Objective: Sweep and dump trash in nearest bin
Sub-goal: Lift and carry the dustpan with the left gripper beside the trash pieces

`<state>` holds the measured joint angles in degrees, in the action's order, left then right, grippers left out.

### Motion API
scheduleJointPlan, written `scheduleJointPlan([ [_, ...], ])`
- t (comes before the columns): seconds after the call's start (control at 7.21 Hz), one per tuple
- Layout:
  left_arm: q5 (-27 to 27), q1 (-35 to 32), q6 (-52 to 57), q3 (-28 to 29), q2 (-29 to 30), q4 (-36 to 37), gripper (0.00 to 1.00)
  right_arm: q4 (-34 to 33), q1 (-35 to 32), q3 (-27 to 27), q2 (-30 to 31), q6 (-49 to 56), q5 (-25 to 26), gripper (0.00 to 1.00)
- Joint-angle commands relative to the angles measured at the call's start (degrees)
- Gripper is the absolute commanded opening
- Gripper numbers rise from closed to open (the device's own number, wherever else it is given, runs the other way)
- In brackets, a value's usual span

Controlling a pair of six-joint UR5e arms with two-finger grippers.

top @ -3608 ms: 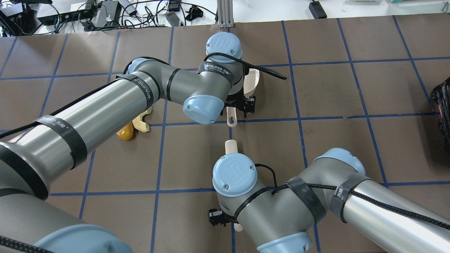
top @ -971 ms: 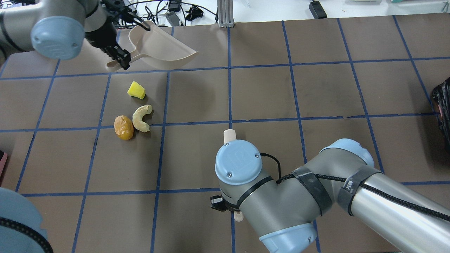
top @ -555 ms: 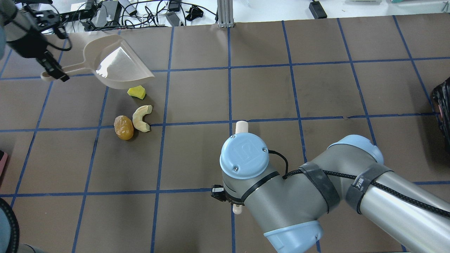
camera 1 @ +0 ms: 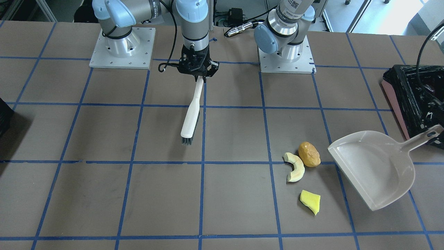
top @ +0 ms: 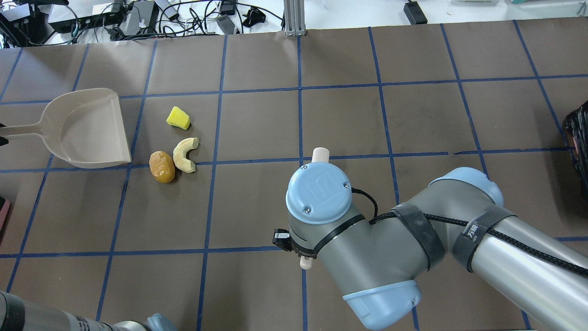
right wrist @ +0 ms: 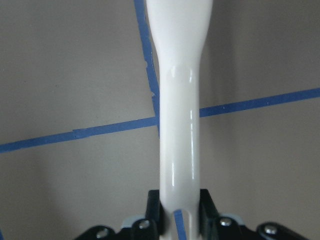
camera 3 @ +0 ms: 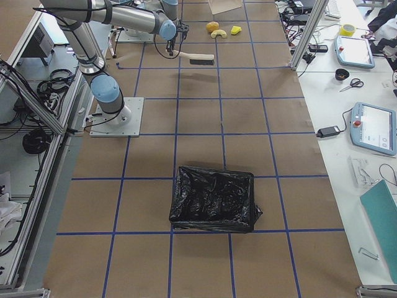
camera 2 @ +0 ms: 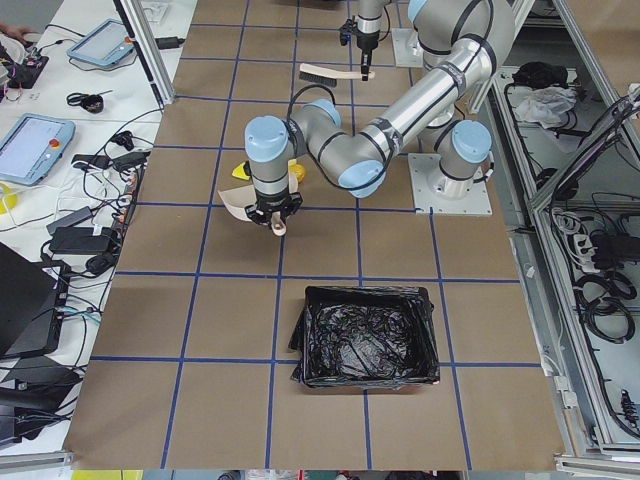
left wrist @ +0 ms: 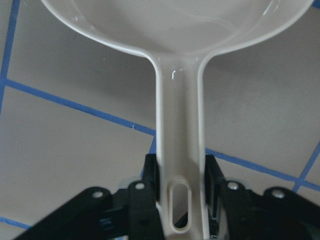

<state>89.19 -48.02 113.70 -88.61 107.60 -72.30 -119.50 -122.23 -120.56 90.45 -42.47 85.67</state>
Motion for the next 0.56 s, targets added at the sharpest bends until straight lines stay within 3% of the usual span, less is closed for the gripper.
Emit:
scheduleJointPlan([
  [0.0,-0.2,1.3,7.6,-0.8,3.7,5.4,0.00,1.2,0.1,1.4,-0.8,0.1,1.8,0.00],
  [0.42,-0.2,0.9,16.2,-3.1,6.2,6.9,0.00,1.3,0.1,1.9,-1.0,0.1,1.8,0.00],
])
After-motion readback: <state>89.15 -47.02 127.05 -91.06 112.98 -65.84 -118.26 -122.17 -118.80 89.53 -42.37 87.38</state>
